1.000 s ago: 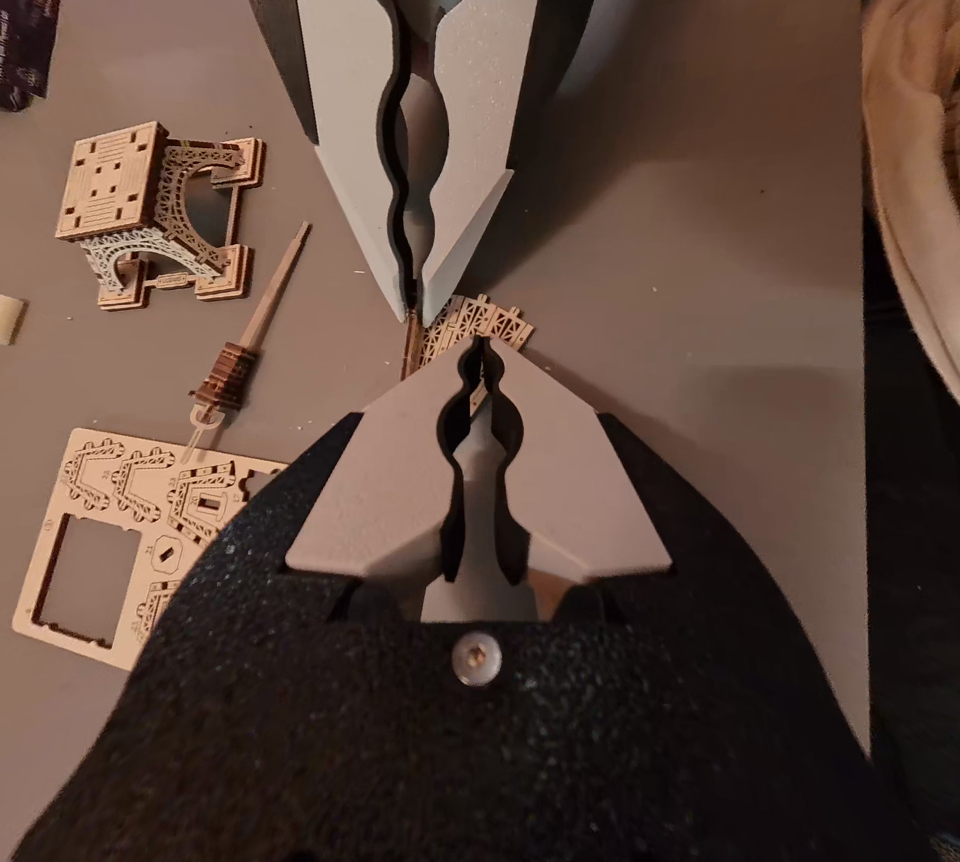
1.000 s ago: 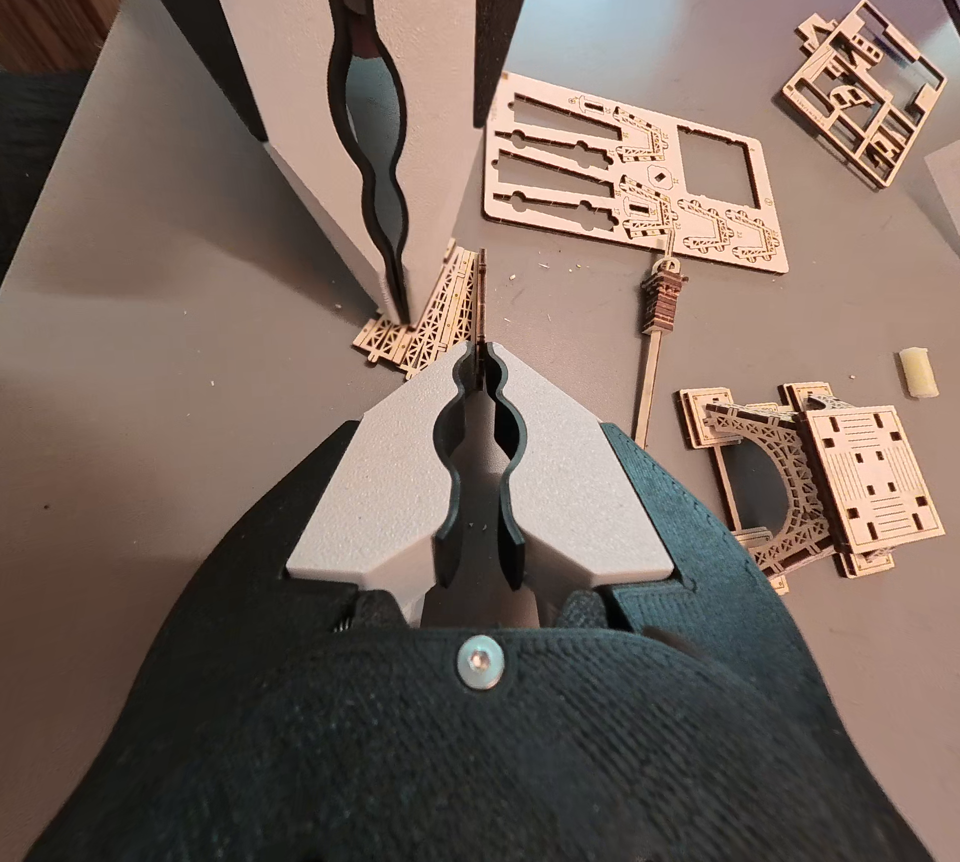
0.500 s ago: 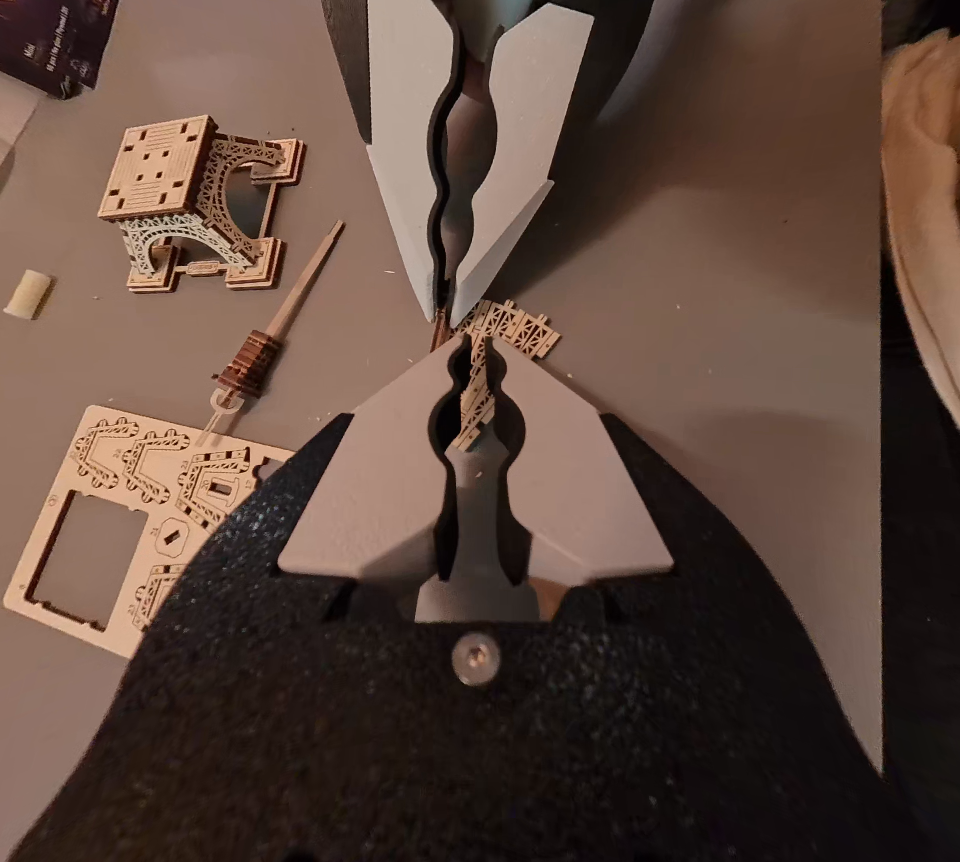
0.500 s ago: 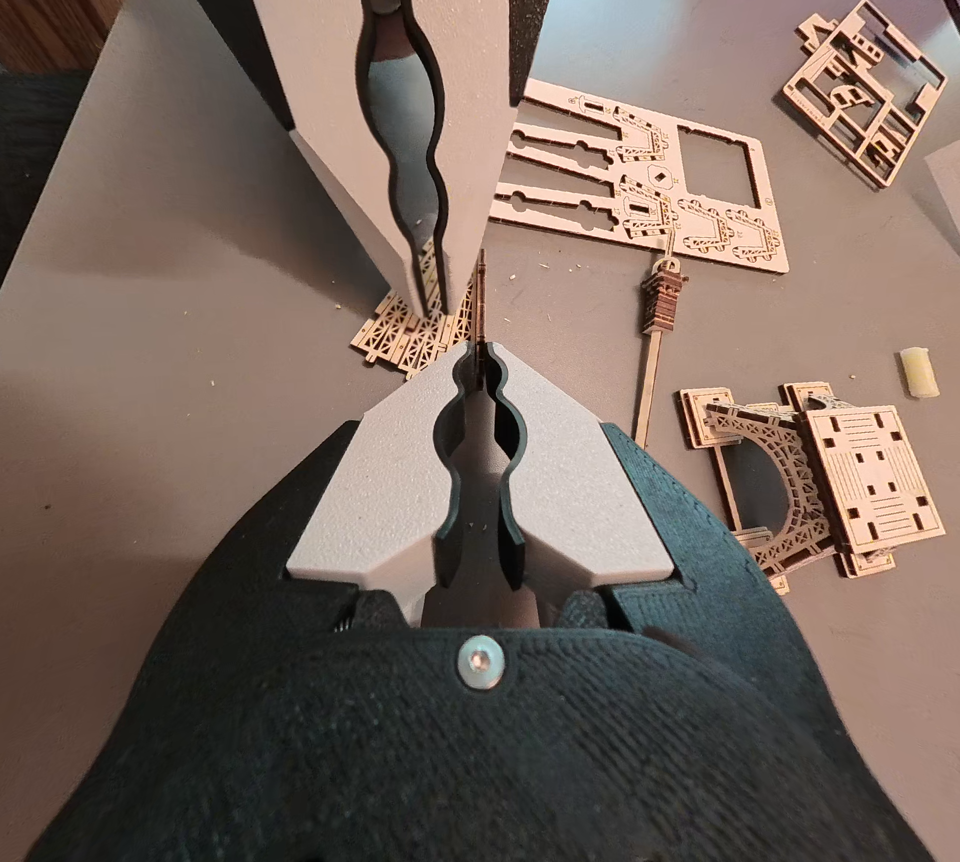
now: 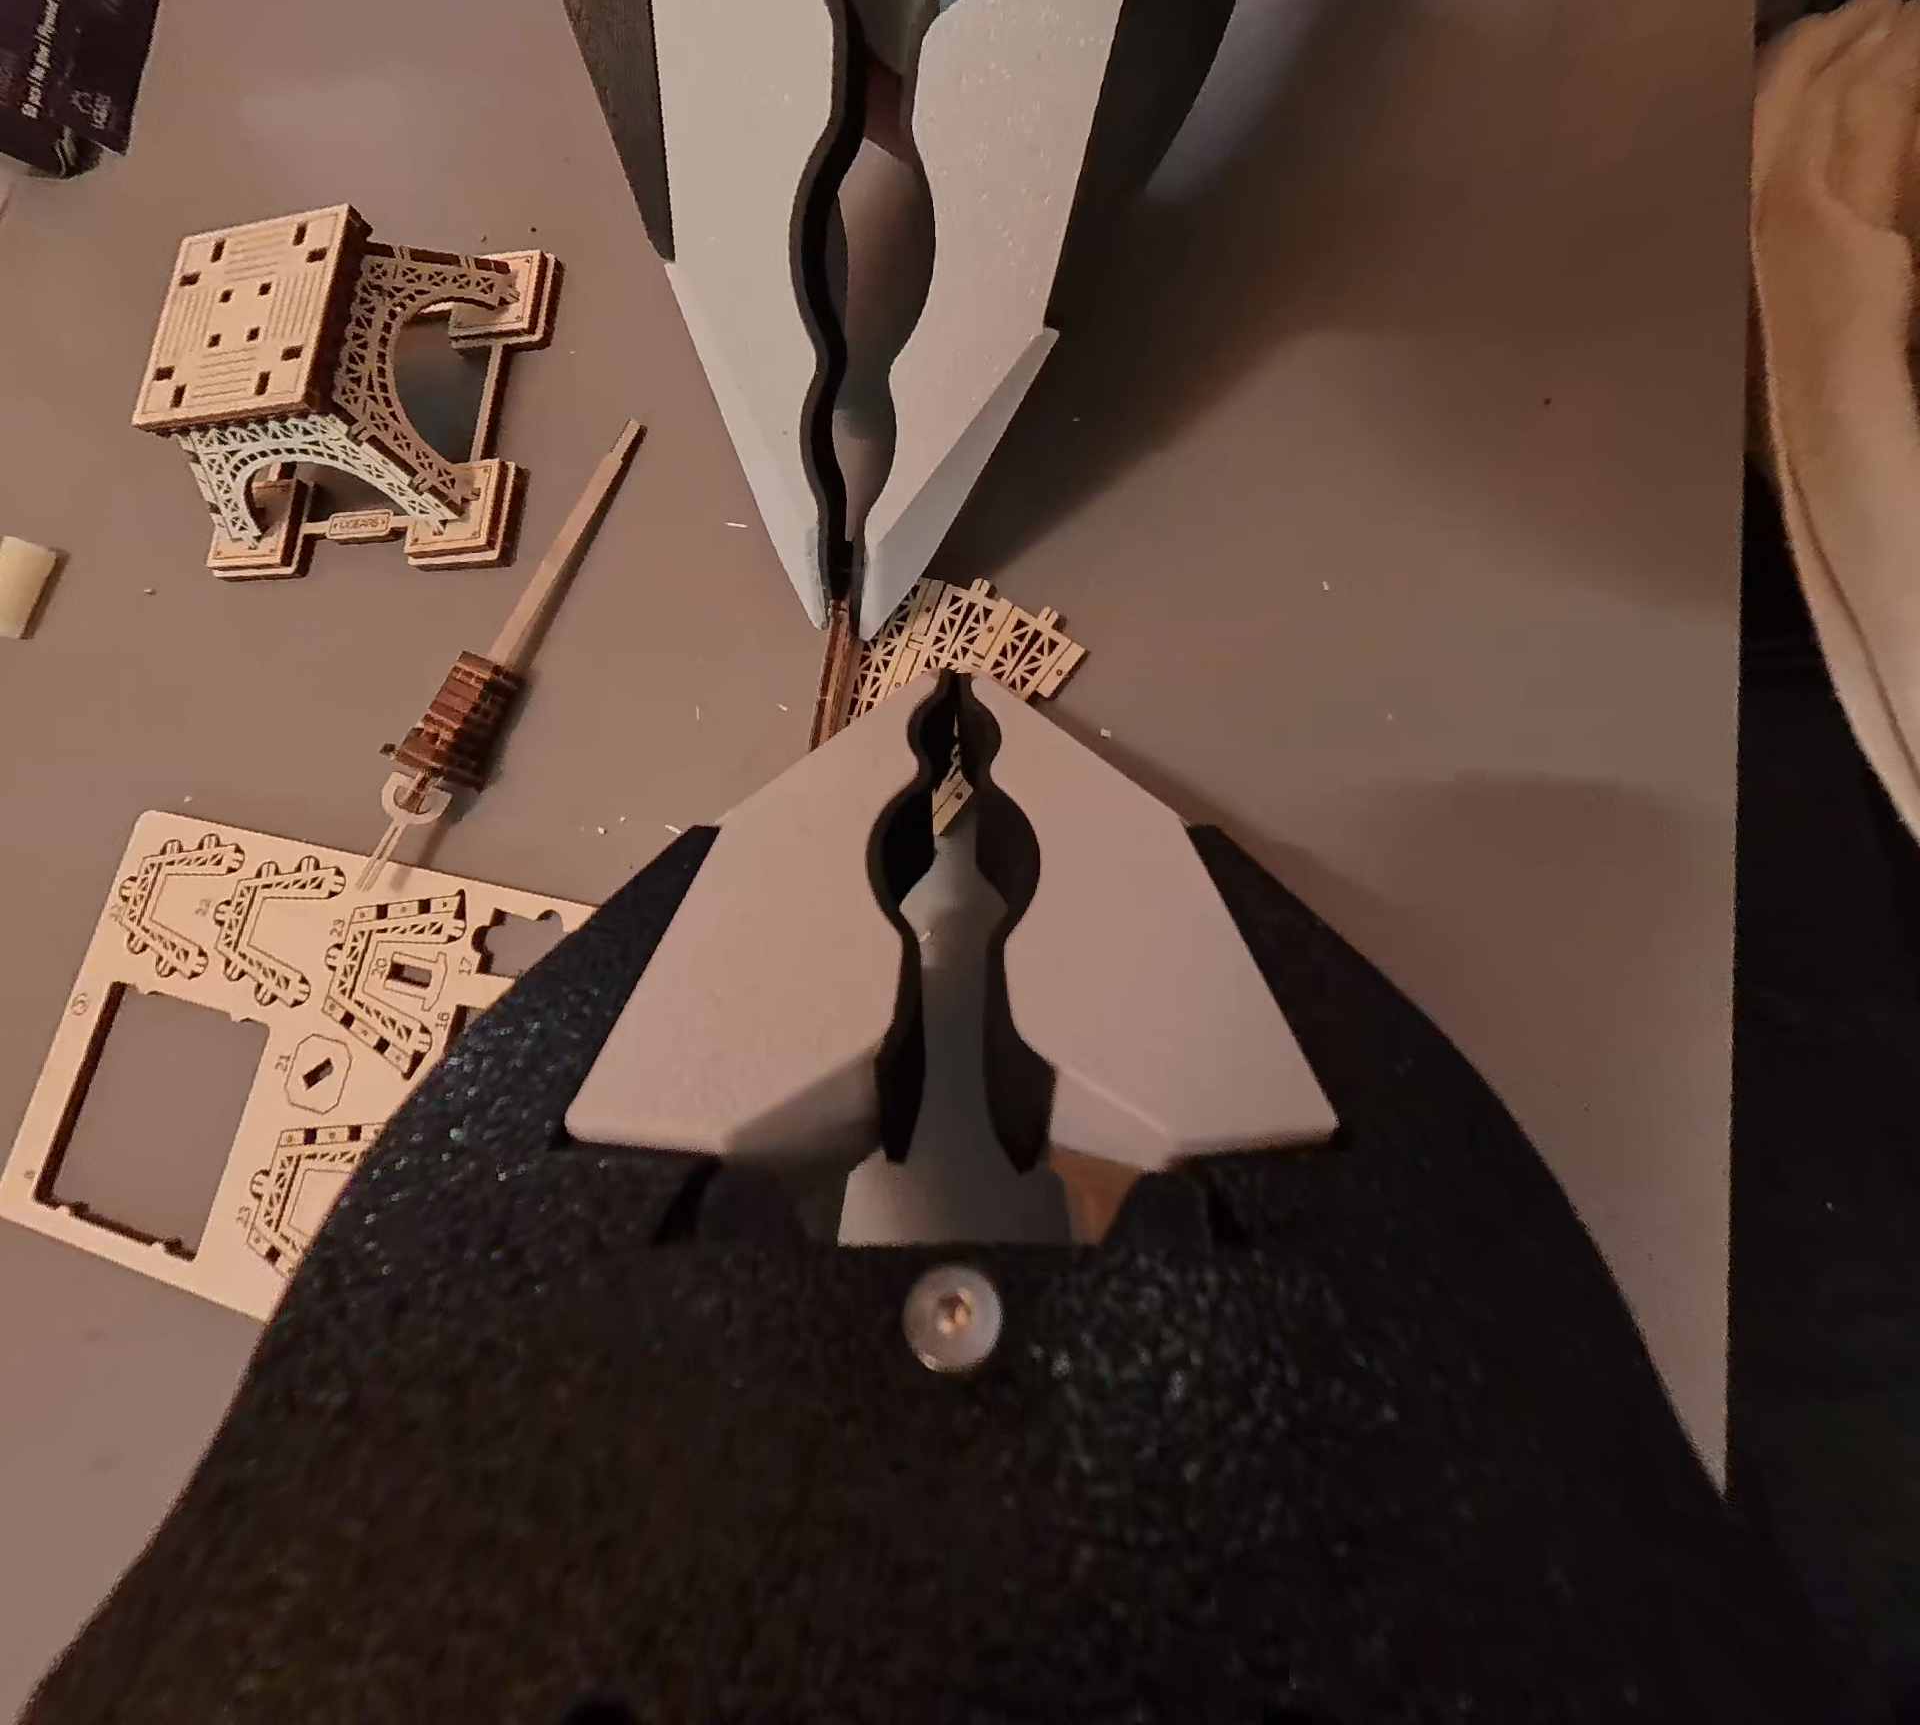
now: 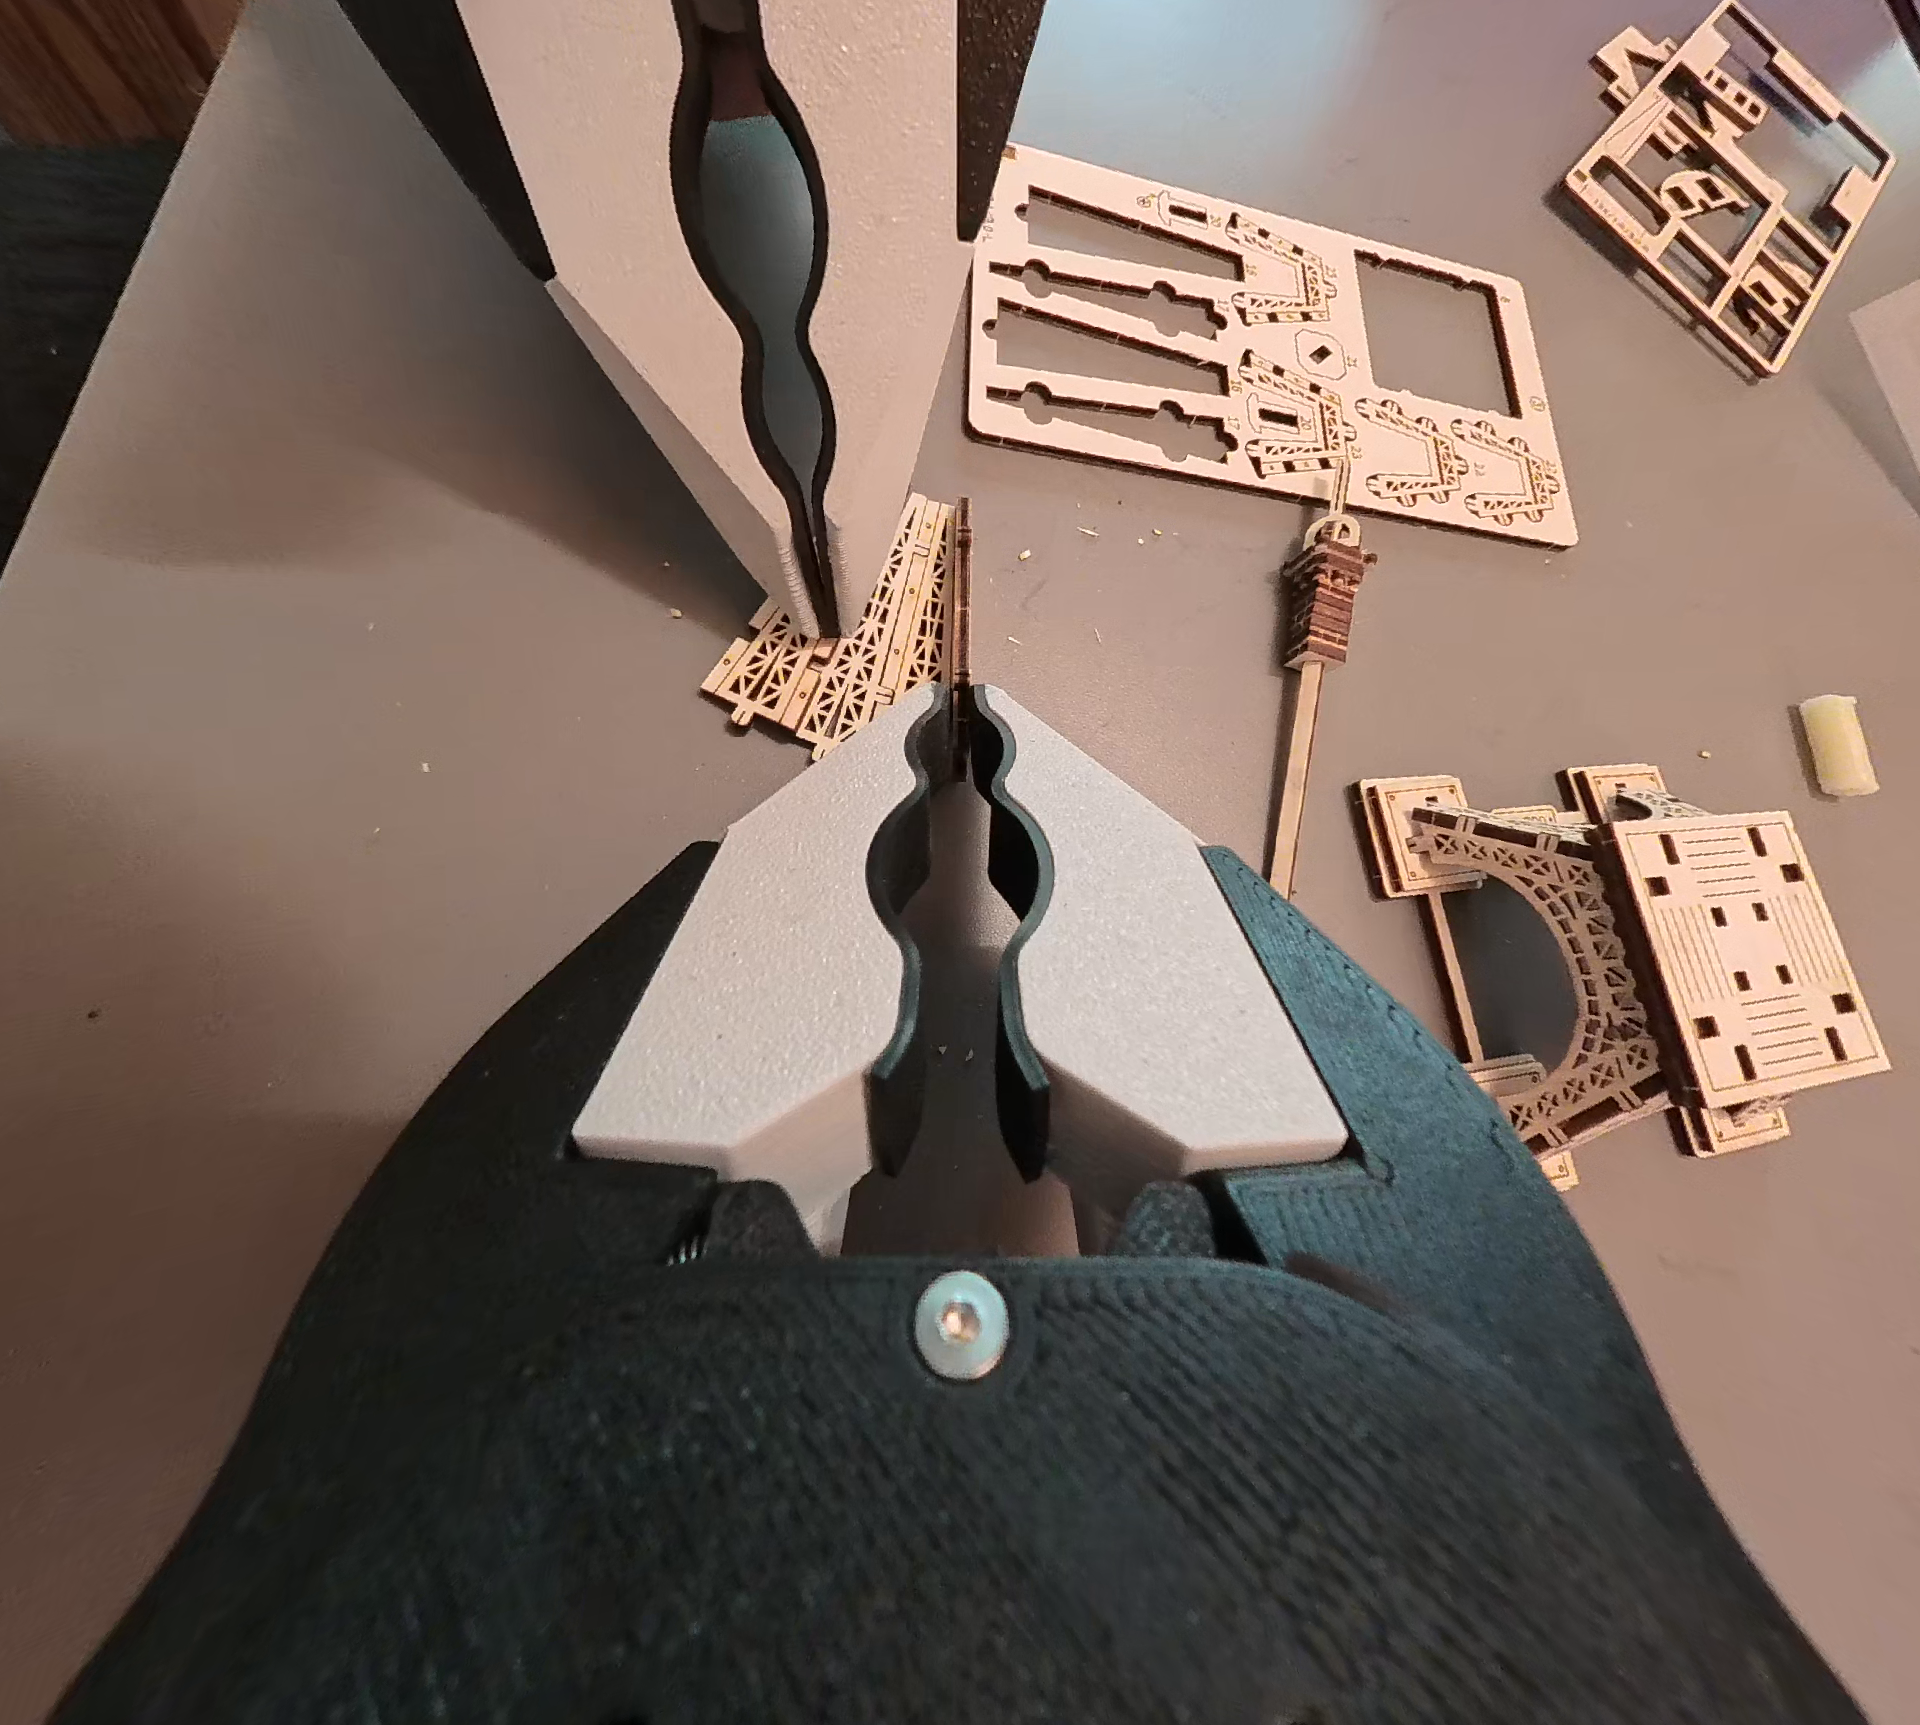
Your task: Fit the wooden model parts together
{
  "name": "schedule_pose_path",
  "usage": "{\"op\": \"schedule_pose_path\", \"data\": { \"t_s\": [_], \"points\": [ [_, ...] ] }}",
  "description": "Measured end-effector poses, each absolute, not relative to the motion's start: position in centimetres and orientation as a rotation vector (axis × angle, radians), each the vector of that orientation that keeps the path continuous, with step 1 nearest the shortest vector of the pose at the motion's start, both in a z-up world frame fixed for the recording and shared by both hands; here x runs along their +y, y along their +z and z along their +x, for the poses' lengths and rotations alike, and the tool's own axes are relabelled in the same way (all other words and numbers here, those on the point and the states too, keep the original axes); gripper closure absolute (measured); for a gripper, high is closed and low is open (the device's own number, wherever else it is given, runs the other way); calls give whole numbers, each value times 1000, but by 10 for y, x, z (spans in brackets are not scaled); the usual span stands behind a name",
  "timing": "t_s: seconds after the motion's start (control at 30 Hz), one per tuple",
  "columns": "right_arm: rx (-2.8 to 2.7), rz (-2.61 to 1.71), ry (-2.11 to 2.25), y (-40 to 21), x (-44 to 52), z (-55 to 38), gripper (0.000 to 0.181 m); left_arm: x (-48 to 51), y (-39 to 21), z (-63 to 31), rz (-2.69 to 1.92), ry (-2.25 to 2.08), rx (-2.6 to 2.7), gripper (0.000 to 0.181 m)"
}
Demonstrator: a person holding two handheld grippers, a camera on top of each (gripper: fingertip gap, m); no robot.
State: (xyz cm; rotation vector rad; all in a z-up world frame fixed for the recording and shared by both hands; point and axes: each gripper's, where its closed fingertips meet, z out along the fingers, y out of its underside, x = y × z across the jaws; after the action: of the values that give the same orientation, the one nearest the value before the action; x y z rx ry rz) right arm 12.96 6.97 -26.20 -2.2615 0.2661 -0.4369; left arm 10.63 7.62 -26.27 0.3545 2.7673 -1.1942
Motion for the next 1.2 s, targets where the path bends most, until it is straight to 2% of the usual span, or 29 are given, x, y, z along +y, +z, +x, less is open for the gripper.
{"op": "schedule_pose_path", "data": {
  "t_s": [0.33,0.47,0.83,1.2],
  "points": [
    [265,-2262,-439,-262,70,130,180,75,-251,111,356,-1246,2651,181],
    [265,-2262,-440,-262,70,130,180,87,-245,116,268,-1312,2697,162],
    [267,-2261,-434,-262,70,130,180,90,-260,104,535,-1164,2723,162],
    [266,-2262,-437,-262,70,130,180,86,-266,105,530,-1120,2770,165]
  ]
}}
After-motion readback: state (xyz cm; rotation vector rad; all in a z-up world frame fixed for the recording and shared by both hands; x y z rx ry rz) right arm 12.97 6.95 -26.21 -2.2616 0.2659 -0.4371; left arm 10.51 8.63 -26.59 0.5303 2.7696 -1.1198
